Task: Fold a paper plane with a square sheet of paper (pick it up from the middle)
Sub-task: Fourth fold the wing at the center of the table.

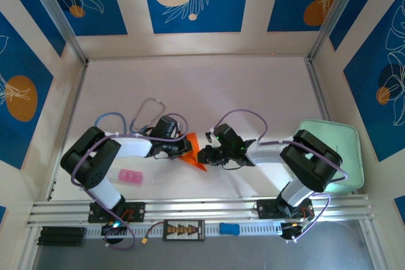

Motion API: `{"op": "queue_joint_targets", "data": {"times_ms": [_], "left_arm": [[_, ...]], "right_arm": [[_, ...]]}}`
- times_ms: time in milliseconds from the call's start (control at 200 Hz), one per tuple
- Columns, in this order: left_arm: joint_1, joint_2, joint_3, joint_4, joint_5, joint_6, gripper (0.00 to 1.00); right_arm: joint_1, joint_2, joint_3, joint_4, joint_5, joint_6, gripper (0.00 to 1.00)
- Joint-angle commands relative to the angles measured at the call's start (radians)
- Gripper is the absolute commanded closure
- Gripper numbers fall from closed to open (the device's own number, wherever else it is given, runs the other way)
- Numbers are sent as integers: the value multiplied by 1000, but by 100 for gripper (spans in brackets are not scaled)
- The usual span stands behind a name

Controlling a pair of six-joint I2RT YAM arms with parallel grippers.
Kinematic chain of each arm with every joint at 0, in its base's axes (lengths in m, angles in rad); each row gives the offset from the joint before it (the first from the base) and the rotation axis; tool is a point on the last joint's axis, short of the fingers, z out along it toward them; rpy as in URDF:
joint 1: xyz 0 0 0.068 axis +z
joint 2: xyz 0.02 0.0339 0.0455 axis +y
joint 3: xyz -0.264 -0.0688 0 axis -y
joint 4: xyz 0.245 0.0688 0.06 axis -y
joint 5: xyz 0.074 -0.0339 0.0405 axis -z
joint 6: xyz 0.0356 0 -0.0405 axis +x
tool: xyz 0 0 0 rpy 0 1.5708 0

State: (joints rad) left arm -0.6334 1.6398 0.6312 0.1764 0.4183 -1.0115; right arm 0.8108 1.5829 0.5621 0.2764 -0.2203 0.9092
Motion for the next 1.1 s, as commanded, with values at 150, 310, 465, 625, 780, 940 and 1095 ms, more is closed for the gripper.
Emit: {"op": "queue_joint_targets", "data": {"times_ms": [150, 310, 465, 625, 780, 940, 1095], "left_arm": [[-9, 9, 2, -3, 11, 19, 96], [-9, 13, -1, 2, 11, 16, 96], [-9, 11, 1, 1, 13, 16, 96], [-9, 10, 2, -1, 10, 18, 96], [-9, 10, 1, -8, 7, 19, 96], [-9, 10, -4, -11, 4, 20, 96], [-9, 13, 1, -8, 8, 20, 96]], "right_arm": [[-5, 12, -54, 50, -34, 61, 86], [-5, 22, -75, 84, -41, 86, 88], [-5, 32, -84, 91, -46, 101, 88], [-6, 49, -82, 84, -50, 115, 91], [-6, 59, -87, 89, -63, 127, 90], [-5, 25, -73, 44, -58, 98, 80], [6, -9, -46, -11, -26, 39, 73]]}}
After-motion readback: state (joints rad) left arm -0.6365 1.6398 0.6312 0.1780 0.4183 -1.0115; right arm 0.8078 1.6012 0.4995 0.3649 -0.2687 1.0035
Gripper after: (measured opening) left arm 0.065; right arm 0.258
